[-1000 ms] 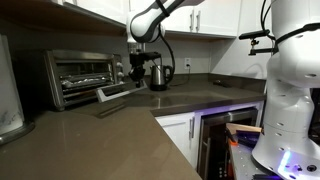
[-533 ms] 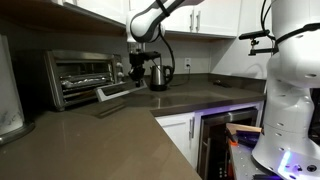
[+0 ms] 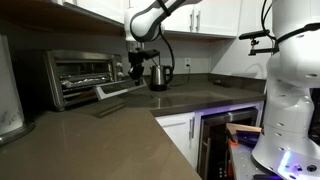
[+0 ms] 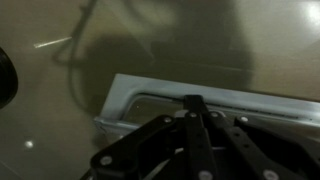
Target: Close the open microwave oven.
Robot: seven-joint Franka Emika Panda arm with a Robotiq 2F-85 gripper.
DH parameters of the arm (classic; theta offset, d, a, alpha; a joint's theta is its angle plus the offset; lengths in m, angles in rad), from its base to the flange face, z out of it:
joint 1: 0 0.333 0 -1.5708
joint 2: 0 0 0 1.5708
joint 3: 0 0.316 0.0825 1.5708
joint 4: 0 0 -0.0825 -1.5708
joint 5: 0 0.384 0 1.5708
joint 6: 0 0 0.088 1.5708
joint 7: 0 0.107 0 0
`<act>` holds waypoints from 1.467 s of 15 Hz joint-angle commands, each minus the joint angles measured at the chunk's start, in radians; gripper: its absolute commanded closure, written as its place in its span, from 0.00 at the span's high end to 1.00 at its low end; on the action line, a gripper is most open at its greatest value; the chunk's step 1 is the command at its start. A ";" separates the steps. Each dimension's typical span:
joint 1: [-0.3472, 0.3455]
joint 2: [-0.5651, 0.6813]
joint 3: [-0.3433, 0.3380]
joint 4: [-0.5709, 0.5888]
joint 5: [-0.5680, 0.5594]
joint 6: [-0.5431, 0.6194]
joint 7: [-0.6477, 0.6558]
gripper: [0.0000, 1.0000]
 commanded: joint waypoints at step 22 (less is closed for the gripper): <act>0.000 -0.012 0.006 0.097 -0.116 -0.005 0.029 0.00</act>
